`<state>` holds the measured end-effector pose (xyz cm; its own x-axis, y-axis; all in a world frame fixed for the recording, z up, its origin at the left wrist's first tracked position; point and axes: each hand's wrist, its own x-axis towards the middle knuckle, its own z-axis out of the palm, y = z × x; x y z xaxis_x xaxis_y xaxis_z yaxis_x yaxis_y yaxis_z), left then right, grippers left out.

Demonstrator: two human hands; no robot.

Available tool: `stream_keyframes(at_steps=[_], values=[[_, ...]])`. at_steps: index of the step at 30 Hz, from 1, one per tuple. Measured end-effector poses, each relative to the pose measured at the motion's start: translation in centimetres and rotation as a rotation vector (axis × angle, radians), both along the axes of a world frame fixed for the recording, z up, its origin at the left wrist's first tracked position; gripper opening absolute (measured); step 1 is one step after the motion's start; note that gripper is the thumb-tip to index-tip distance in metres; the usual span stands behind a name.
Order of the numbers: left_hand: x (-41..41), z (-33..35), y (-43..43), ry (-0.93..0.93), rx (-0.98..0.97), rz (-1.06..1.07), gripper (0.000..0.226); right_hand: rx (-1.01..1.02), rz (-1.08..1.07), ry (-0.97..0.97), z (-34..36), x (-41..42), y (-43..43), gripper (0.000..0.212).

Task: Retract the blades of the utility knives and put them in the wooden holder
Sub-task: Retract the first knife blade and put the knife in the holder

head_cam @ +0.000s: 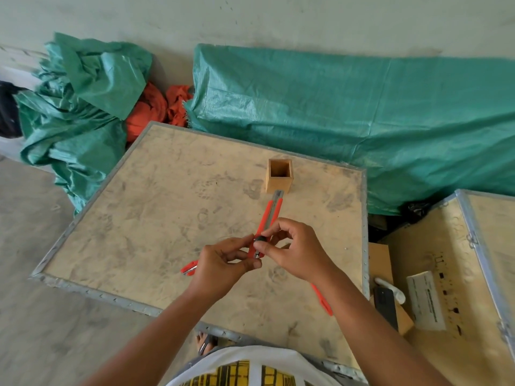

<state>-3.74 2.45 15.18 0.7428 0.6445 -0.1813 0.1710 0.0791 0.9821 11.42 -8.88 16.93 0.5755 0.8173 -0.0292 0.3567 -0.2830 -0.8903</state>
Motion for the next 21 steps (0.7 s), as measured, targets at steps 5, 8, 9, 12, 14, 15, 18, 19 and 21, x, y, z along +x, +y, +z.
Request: stream_keyframes(at_steps=[5, 8, 9, 12, 14, 15, 18, 19, 21], values=[[0.6, -0.1, 0.0, 0.016, -0.006, -0.012, 0.053, -0.014, 0.022, 0.037, -0.1, 0.4, -0.3, 0.022], [1.3, -0.2, -0.2, 0.024, -0.014, -0.022, 0.052, -0.009, -0.036, 0.030, -0.2, 0.7, -0.5, 0.018], [1.7, -0.2, -0.3, 0.028, -0.011, -0.028, 0.051, -0.006, -0.074, 0.035, -0.3, 0.8, -0.6, 0.019], [3.0, -0.3, -0.4, 0.034, -0.023, -0.036, 0.050, -0.005, -0.133, 0.065, -0.5, 1.8, -0.5, 0.021], [4.1, -0.7, -0.2, 0.036, -0.044, -0.032, 0.050, 0.010, -0.152, 0.125, -0.6, 3.2, -0.4, 0.016], [4.8, -0.9, 0.0, 0.039, -0.049, -0.027, 0.051, 0.020, -0.172, 0.151, -0.7, 4.0, -0.2, 0.016], [7.3, -1.3, 0.7, 0.045, -0.021, -0.041, 0.055, 0.012, -0.241, 0.155, -0.9, 7.0, 0.6, 0.021], [8.3, -1.3, 1.1, 0.046, -0.004, -0.053, 0.056, 0.005, -0.252, 0.149, -0.9, 8.1, 1.1, 0.023], [10.7, -1.5, 2.3, 0.055, 0.032, -0.061, 0.055, 0.000, -0.258, 0.118, -0.8, 10.6, 2.4, 0.026]])
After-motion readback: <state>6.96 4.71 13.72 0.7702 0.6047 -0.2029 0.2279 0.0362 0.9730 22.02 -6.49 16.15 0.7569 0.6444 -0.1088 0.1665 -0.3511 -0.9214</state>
